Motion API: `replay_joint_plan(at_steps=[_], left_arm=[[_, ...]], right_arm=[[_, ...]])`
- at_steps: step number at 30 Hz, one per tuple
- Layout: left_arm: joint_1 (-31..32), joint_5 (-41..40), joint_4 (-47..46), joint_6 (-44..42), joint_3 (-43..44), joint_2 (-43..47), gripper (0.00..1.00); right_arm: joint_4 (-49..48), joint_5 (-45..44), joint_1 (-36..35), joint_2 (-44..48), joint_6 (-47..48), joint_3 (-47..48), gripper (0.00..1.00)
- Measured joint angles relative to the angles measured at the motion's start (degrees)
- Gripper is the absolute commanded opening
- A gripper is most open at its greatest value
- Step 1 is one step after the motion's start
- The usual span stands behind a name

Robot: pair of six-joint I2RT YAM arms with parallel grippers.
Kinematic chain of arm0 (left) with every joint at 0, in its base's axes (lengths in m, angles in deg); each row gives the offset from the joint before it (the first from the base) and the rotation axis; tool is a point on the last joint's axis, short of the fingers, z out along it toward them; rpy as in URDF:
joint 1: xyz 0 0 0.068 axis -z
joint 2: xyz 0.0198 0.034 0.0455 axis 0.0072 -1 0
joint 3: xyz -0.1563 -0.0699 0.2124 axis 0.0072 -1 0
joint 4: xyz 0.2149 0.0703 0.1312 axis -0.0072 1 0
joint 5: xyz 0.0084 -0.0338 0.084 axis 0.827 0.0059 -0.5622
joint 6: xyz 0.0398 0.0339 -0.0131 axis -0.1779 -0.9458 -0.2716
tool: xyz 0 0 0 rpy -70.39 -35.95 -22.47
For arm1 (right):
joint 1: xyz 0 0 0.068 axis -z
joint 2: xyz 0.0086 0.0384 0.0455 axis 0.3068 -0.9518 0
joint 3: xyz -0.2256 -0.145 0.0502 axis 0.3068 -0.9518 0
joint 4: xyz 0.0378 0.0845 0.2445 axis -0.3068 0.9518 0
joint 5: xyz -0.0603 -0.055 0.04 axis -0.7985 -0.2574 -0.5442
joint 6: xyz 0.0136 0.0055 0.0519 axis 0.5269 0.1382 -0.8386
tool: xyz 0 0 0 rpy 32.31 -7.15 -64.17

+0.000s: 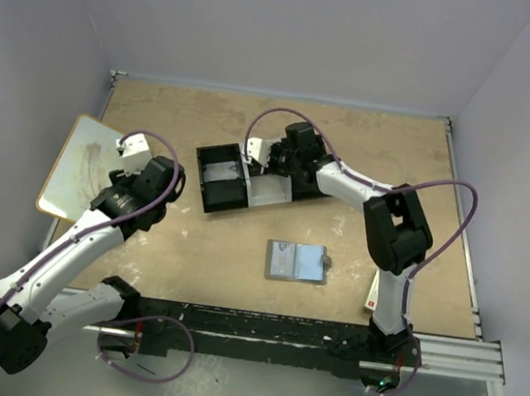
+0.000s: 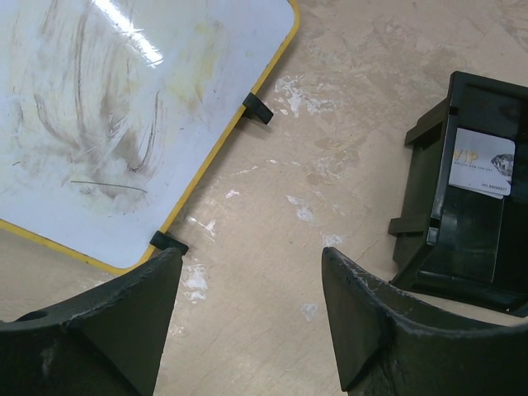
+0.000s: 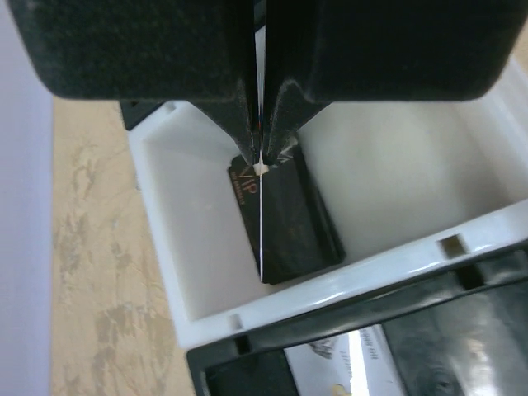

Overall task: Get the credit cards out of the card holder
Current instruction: Place the credit card in the storage box.

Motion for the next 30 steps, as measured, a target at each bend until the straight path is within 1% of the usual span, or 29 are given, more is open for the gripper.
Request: replay_joint_plan(at_steps=[6, 8, 16, 21, 22, 24, 26, 28, 30], left_arm=[[0.0, 0.0, 0.0, -0.3, 0.0, -0.1, 0.67], [0.0, 0.0, 0.0, -0.3, 0.0, -0.1, 0.67], [0.0, 0.0, 0.0, -0.3, 0.0, -0.1, 0.67], [0.0, 0.1, 0.0, -0.4, 0.0, -0.1, 0.67], [0.0, 0.1, 0.0, -0.4, 0.0, -0.1, 0.67], [0.0, 0.1, 0.0, -0.5, 0.0, -0.1, 0.67], [0.0, 0.2, -0.1, -0.5, 0.0, -0.2, 0.67], [0.0, 0.2, -0.1, -0.5, 0.0, -0.4, 0.67], [0.0, 0.4, -0.1, -0.5, 0.0, -0.4, 0.67]], right_arm=[[-0.8, -5.4, -0.3, -4.0, 2.5, 4.9, 0.0], [-1.0, -6.0, -0.4, -5.2, 3.3, 5.8, 0.0], [-1.2, -9.9, -2.1, -9.0, 6.2, 6.9, 0.0], [-2.7, -12.1, -3.1, -9.7, 6.4, 7.0, 0.04], [-2.9, -12.8, -3.3, -9.8, 6.3, 7.0, 0.06], [-3.3, -13.4, -3.5, -9.8, 6.3, 7.0, 0.19], [-3.5, -14.1, -3.6, -9.9, 5.9, 7.0, 0.29], [-3.5, -14.3, -3.6, -9.9, 5.7, 7.0, 0.42], [-3.4, -14.3, -3.6, -9.9, 4.8, 7.0, 0.44]])
